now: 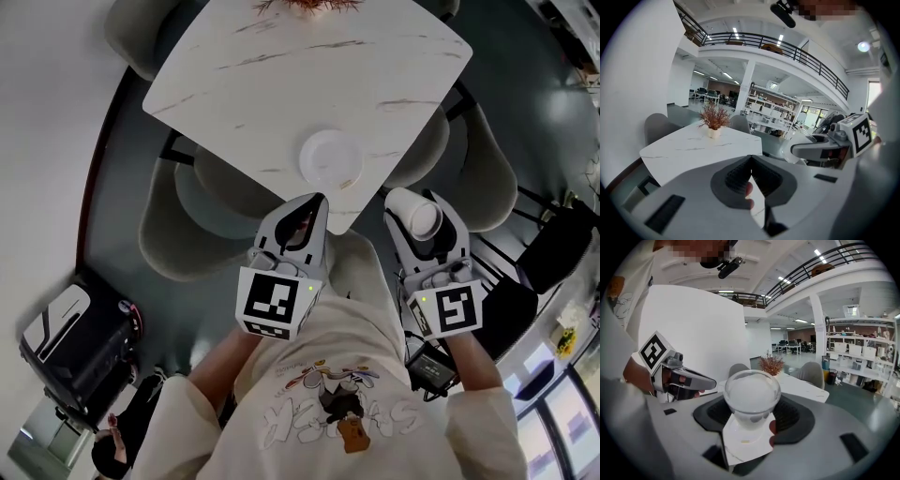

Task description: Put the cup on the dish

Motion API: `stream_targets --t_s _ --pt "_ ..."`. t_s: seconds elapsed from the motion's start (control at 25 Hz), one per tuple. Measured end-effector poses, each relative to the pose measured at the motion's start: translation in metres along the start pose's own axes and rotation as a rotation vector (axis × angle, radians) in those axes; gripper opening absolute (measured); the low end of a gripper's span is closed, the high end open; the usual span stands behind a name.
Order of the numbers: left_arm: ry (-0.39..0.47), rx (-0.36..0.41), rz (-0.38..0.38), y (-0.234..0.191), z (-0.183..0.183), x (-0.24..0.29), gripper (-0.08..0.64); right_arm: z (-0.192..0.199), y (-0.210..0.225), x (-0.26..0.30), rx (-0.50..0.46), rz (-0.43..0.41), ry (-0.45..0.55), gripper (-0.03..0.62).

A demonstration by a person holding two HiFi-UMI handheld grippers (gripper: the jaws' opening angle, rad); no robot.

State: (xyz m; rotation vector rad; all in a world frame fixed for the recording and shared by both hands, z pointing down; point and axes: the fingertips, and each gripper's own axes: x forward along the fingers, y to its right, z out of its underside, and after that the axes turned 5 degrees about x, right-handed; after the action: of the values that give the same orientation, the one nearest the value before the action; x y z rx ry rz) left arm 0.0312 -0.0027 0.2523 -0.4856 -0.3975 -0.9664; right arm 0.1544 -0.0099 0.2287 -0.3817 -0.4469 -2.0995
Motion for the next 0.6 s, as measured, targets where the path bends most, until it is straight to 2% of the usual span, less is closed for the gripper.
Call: stream_targets --t_s 0.2,0.28,0.4,0.52,0.6 --pt "-0.004 -0.018 -0.001 -0.009 0.01 0.007 0.003 0.005 -0.01 0.019 -0.024 -0.029 -0.025 0.262" --pt "-0.009 -0.01 -0.002 -0.014 0.015 0.011 0.003 0.008 -0.014 0.029 -0.038 -0.043 -0.029 0.262" --pt "-0.018 0.006 0.003 -0.021 0.023 0.016 0.003 0.014 -0.023 0.039 -0.007 -0.06 -0.04 0.262" --pt "-0.022 0.03 0.003 -0.029 0.032 0.023 0.003 0.022 -0.025 0.048 -0.061 -0.075 -0.047 0.262" --pt "-0.029 0.043 0.0 -0.035 0.039 0.027 0.003 0.03 -0.029 0.053 -0.032 -0.077 -0.06 0.262"
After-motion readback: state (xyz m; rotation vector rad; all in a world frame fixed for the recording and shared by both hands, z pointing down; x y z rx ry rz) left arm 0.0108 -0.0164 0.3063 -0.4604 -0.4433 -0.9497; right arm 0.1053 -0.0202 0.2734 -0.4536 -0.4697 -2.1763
